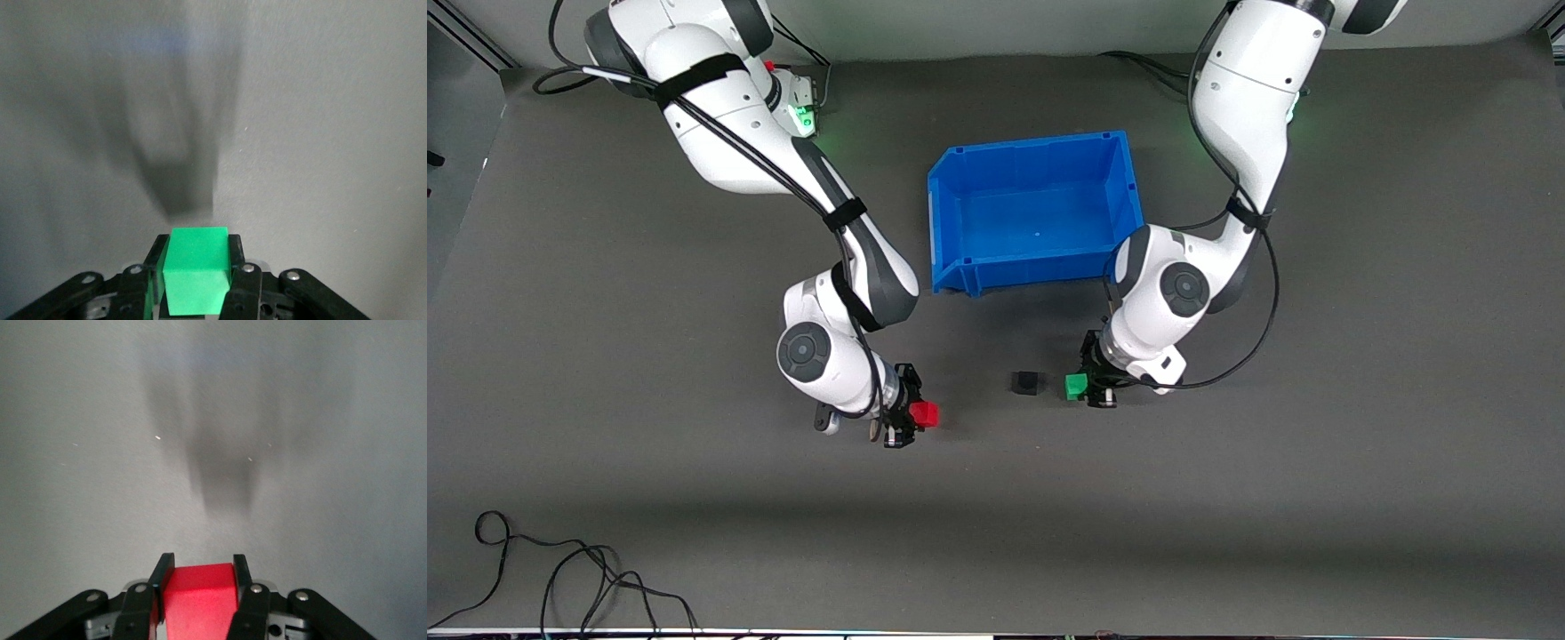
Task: Attach green and red cubes to black cube
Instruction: 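Carry the red cube and green cube toward the black cube, then press the red and green cubes against the black cube's sides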
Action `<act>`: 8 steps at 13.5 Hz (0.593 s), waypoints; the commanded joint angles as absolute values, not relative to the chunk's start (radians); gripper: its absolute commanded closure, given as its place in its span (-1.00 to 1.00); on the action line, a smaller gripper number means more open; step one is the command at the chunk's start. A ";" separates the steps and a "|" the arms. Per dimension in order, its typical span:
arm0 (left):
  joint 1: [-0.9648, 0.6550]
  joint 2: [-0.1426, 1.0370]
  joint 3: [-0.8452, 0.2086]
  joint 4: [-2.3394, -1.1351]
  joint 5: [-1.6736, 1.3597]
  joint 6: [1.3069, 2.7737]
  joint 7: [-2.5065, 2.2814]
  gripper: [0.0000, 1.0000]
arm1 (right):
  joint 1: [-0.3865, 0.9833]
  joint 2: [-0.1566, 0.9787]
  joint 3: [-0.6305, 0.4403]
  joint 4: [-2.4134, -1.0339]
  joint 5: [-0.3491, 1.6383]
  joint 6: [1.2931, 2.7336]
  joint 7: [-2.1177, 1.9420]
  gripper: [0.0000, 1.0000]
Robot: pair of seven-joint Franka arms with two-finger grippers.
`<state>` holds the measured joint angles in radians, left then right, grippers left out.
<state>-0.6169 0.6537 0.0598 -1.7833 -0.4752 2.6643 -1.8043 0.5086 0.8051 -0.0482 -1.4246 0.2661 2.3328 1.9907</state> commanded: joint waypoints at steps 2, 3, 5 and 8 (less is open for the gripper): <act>-0.646 0.678 0.077 -1.756 -0.451 2.671 -1.835 0.65 | 0.584 0.856 -0.058 -1.373 0.201 2.307 2.147 1.00; -0.650 0.683 0.077 -1.755 -0.451 2.672 -1.833 0.65 | 0.591 0.864 -0.058 -1.371 0.183 2.307 2.173 1.00; -0.653 0.693 0.077 -1.747 -0.451 2.672 -1.833 0.65 | 0.604 0.876 -0.057 -1.365 0.176 2.307 2.213 1.00; -0.655 0.696 0.075 -1.746 -0.451 2.672 -1.835 0.65 | 0.630 0.957 -0.060 -1.257 0.158 2.274 2.295 1.00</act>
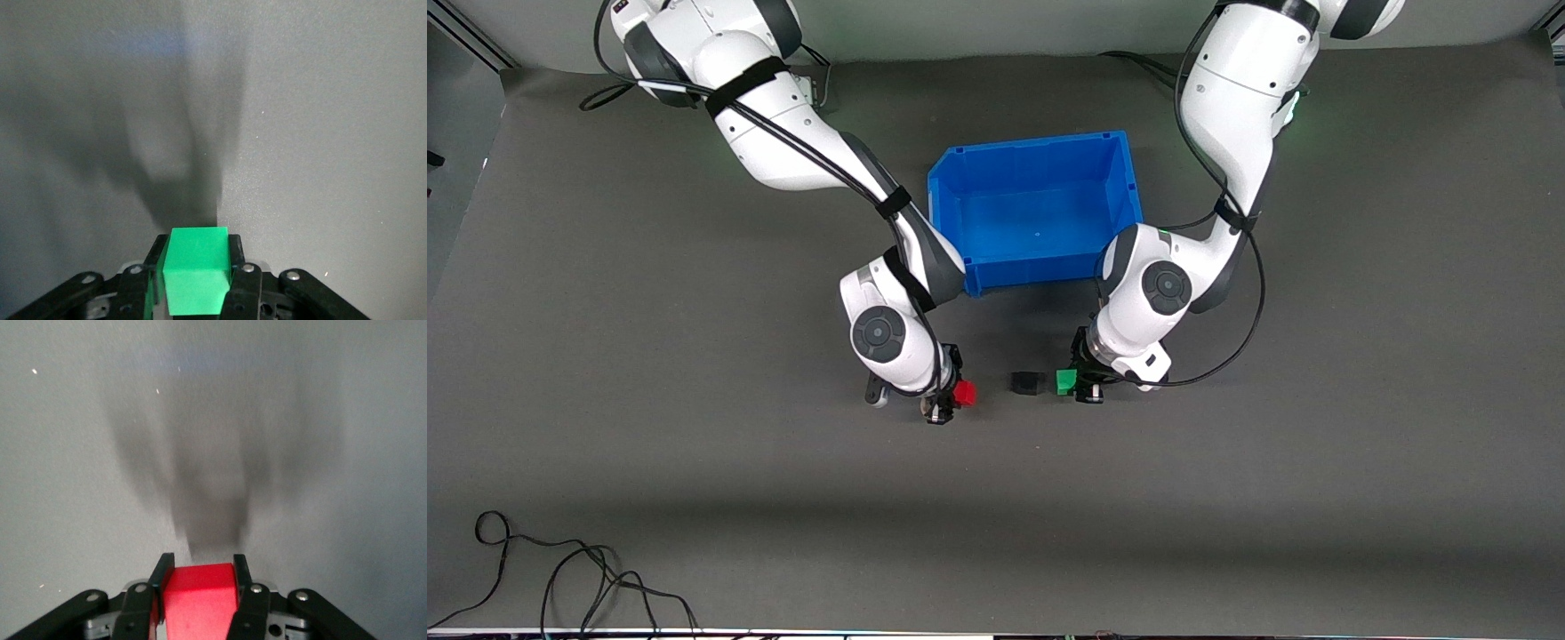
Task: Attach green and red cubes to black cube
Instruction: 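Press the red and green cubes against the black cube's sides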
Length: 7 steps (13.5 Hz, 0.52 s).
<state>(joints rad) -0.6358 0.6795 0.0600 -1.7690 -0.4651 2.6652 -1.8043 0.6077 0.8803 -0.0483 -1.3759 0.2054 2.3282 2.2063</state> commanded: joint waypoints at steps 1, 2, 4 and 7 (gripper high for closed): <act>-0.655 0.703 0.075 -1.746 -0.451 2.677 -1.835 0.65 | 0.634 0.988 -0.058 -1.203 0.135 2.248 2.324 1.00; -0.655 0.707 0.074 -1.743 -0.449 2.686 -1.833 0.65 | 0.635 1.009 -0.058 -1.162 0.121 2.223 2.348 1.00; -0.663 0.715 0.074 -1.743 -0.451 2.698 -1.835 0.65 | 0.638 1.022 -0.055 -1.132 0.121 2.204 2.365 1.00; -0.670 0.716 0.074 -1.741 -0.459 2.700 -1.836 0.65 | 0.669 1.023 -0.057 -1.134 0.121 2.201 2.391 1.00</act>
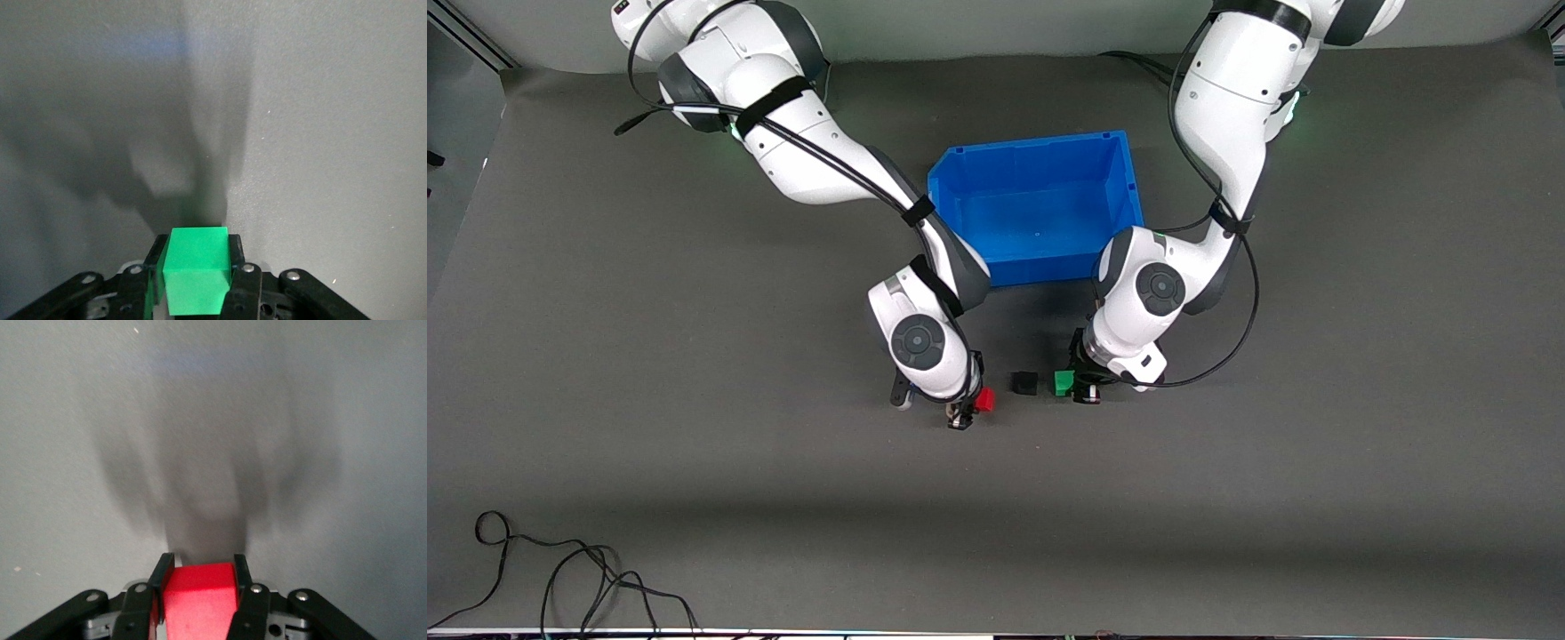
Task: Attach green and red cubes to black cube
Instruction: 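Press the red and green cubes against the black cube's sides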
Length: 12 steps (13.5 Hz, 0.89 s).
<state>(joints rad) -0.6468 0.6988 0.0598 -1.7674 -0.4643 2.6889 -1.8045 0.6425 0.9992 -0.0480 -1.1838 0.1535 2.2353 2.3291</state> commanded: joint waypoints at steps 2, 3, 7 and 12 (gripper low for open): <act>-0.676 0.727 0.074 -1.723 -0.465 2.700 -1.848 0.65 | 0.673 1.026 -0.057 -1.132 0.121 2.178 2.402 1.00; -0.680 0.733 0.074 -1.718 -0.457 2.700 -1.876 0.65 | 0.690 1.026 -0.057 -1.132 0.121 2.171 2.402 1.00; -0.696 0.753 0.074 -1.692 -0.457 2.701 -1.911 0.65 | 0.709 1.045 -0.058 -1.128 0.120 2.168 2.416 1.00; -0.709 0.764 0.075 -1.669 -0.456 2.700 -1.933 0.65 | 0.709 1.083 -0.058 -1.069 0.120 2.169 2.445 1.00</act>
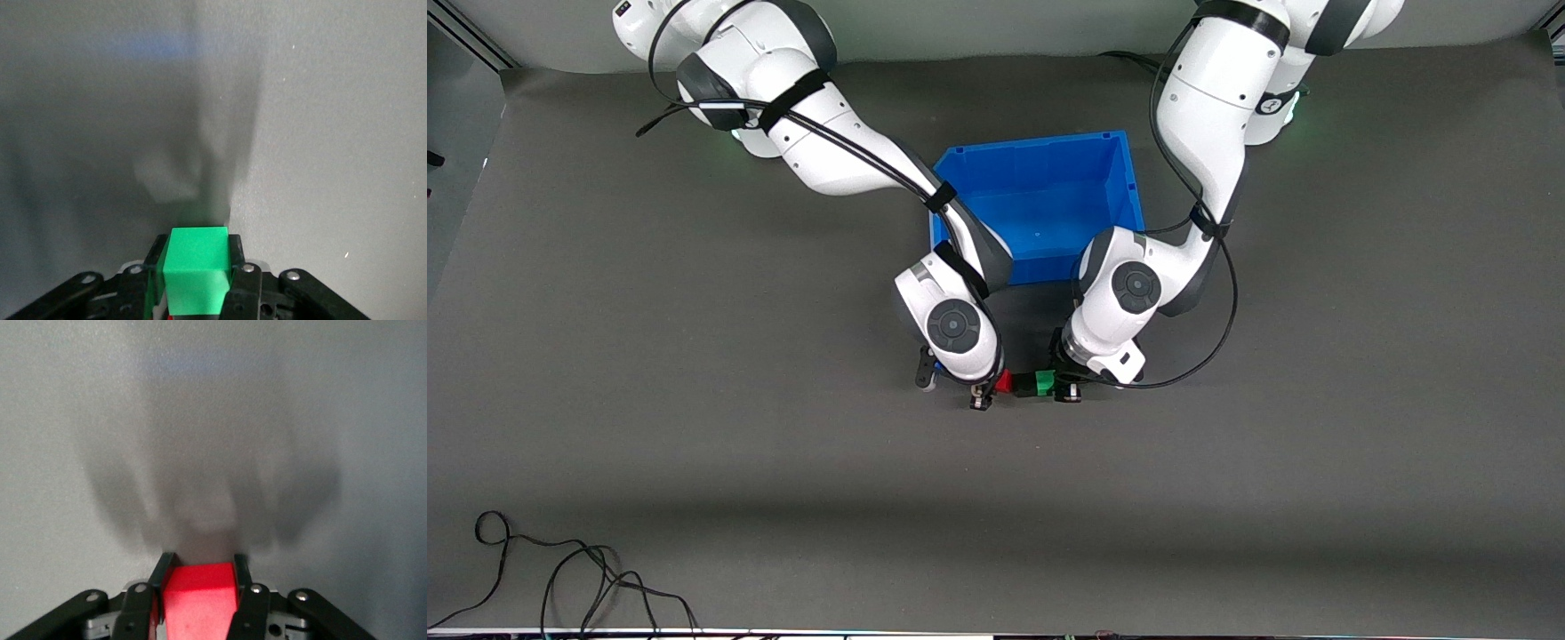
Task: Attach green and red cubes to black cube
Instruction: 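Press the red and green cubes against the black cube's sides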
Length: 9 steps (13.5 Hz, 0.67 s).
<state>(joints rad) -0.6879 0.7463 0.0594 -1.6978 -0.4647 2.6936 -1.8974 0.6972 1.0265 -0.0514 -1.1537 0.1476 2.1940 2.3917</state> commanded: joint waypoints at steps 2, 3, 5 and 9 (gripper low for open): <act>-0.718 0.764 0.075 -1.658 -0.454 2.698 -1.945 0.65 | 0.707 1.092 -0.057 -1.058 0.121 2.175 2.462 1.00; -0.718 0.764 0.075 -1.657 -0.454 2.698 -1.947 0.65 | 0.707 1.094 -0.057 -1.058 0.123 2.180 2.465 1.00; -0.719 0.764 0.075 -1.657 -0.453 2.698 -1.947 0.53 | 0.707 1.101 -0.057 -1.058 0.124 2.181 2.474 1.00; -0.718 0.764 0.078 -1.657 -0.449 2.698 -1.944 -0.59 | 0.700 1.104 -0.055 -1.058 0.124 2.198 2.473 1.00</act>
<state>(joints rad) -0.7000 0.7486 0.0629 -1.6819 -0.4621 2.6936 -1.9097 0.6973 1.0438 -0.0522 -1.1226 0.1471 2.1794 2.4342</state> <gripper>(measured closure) 0.524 0.599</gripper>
